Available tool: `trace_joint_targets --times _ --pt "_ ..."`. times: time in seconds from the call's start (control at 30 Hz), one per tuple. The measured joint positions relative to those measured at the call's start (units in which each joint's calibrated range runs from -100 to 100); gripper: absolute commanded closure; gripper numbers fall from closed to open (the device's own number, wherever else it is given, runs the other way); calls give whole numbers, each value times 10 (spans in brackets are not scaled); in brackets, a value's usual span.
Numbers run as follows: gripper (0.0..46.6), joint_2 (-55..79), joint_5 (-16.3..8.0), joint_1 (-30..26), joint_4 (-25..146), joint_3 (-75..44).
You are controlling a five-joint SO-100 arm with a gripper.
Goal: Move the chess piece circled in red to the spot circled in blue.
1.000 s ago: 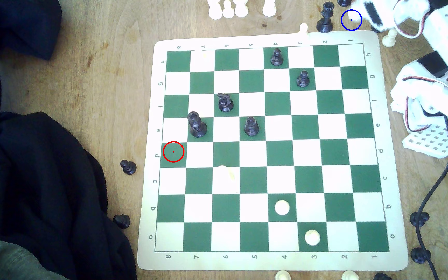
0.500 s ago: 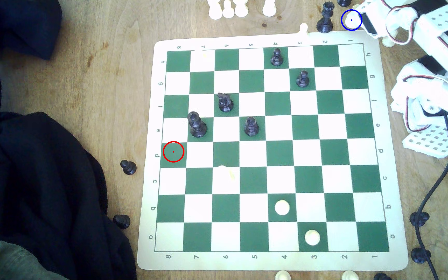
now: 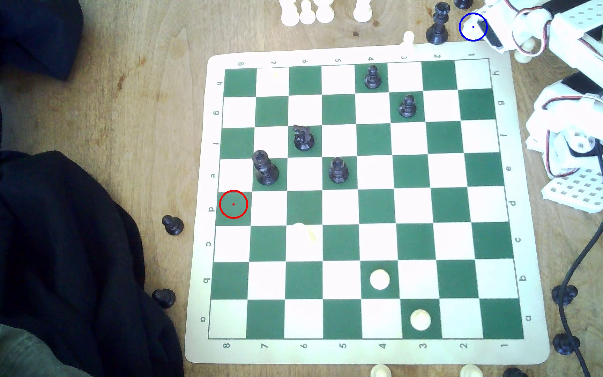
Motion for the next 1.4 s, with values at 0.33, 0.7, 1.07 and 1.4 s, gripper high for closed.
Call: trace_joint_targets --times 0.33,0.7,1.07,1.4 --pt "221 1 0 0 -13 0" --pt "181 -99 -8 -1 124 -28" --pt "297 -333 -14 -163 368 -64" --pt "464 -416 -71 -479 290 -8"
